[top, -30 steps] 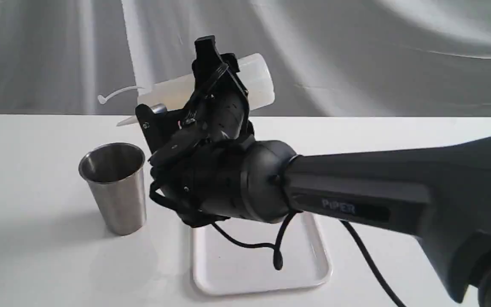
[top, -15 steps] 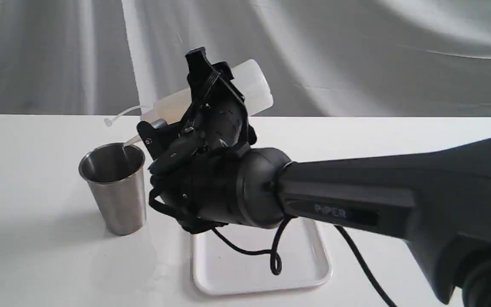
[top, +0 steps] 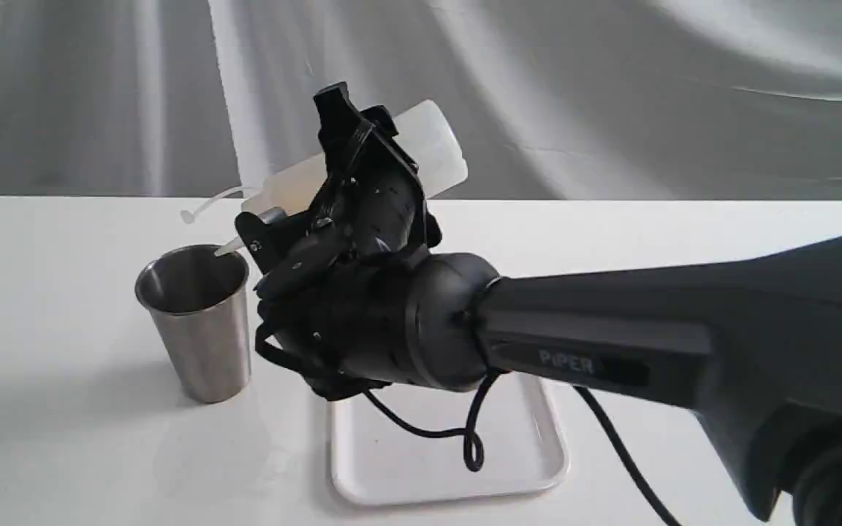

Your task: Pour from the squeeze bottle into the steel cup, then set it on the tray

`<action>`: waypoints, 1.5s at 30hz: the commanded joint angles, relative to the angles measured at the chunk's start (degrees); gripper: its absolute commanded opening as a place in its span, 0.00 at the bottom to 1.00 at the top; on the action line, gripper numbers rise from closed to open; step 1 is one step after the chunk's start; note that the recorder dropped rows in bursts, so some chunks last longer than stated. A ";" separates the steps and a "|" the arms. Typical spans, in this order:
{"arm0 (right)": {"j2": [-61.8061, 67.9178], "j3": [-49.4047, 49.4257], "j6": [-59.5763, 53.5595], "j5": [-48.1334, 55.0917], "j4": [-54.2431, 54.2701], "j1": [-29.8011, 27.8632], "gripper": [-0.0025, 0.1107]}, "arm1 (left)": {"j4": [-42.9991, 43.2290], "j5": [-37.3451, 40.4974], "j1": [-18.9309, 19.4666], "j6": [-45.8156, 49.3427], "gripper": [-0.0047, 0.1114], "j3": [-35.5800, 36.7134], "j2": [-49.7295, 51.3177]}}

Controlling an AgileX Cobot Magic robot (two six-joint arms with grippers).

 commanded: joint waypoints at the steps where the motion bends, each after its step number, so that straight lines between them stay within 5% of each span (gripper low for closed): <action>1: -0.69 -0.42 -0.26 0.27 -2.16 -0.32 0.02 | -0.04 -0.43 -0.36 -0.16 0.04 0.25 -0.15; 45: -1.17 -4.41 -3.64 -0.01 -2.16 -1.02 0.02 | -0.04 -0.43 -0.36 -0.29 0.04 0.25 -0.15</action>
